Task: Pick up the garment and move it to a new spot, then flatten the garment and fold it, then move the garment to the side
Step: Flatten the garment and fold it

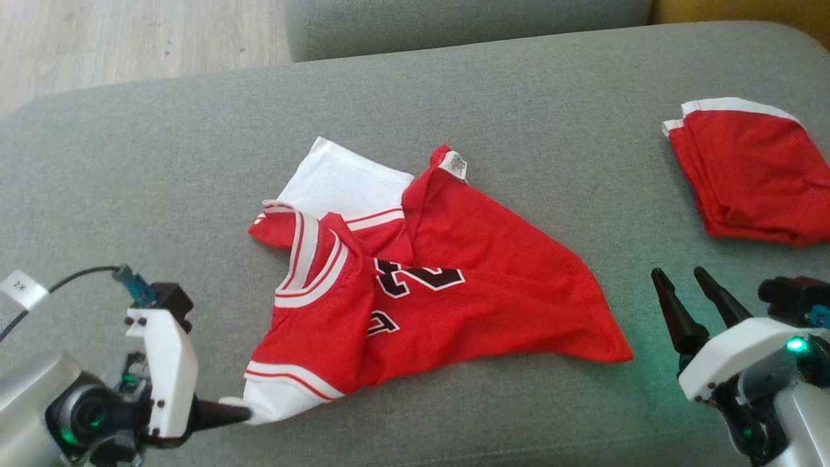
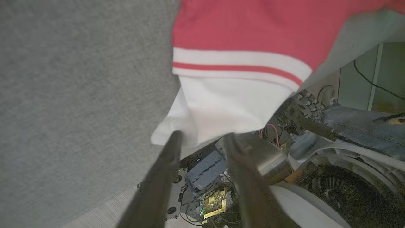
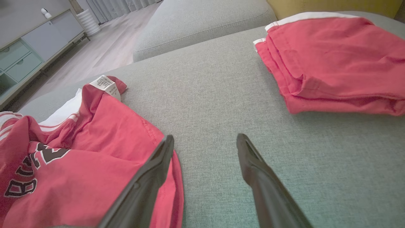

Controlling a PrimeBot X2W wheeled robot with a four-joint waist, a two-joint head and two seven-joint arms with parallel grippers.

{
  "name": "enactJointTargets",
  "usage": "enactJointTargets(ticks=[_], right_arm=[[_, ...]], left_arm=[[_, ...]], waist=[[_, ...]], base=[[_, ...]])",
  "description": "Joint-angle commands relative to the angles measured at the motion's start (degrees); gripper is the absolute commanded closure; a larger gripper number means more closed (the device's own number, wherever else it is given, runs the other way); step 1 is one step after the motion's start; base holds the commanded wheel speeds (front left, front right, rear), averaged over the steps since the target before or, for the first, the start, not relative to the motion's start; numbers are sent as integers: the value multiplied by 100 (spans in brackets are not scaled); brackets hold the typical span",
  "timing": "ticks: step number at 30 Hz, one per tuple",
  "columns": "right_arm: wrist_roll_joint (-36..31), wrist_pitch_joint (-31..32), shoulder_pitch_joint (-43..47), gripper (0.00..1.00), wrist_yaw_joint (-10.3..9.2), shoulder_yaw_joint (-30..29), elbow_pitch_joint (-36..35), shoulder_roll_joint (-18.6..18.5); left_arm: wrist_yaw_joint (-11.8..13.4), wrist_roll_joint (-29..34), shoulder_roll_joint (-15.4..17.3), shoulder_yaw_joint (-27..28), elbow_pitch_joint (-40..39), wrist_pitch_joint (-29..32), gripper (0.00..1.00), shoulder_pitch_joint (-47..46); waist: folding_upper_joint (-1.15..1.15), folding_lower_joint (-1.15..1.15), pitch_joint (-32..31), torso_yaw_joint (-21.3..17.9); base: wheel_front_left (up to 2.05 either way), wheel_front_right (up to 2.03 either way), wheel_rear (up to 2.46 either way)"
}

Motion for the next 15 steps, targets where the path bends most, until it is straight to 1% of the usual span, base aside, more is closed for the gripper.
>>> enactJointTargets(ticks=[1, 5, 7, 11, 15], right_arm=[[-48, 3, -24, 0, -4, 36, -211, -85], [-78, -64, -27, 0, -4, 0, -255, -74], [-94, -127, -25, 0, -4, -6, -279, -65], [-112, -209, -75, 0, -4, 38, -328, -46], [-102, -269, -211, 0, -4, 127, -397, -66]], left_arm=[[-23, 75, 228, 404, -50, -110, 0, -293], [-107, 647, 420, 464, -166, -493, 0, -550], [-118, 871, 390, 595, -295, -855, 0, -700], [-58, 1312, 81, 802, -364, -1573, 0, -1020], [59, 1857, -345, 845, -37, -2056, 0, -1484]], waist=[[0, 0, -2, -10], [0, 0, -14, -46], [0, 0, -19, -63], [0, 0, 34, -137], [0, 0, 208, -297]], base=[[0, 0, 0], [0, 0, 0], [0, 0, 0], [0, 0, 0], [0, 0, 0]])
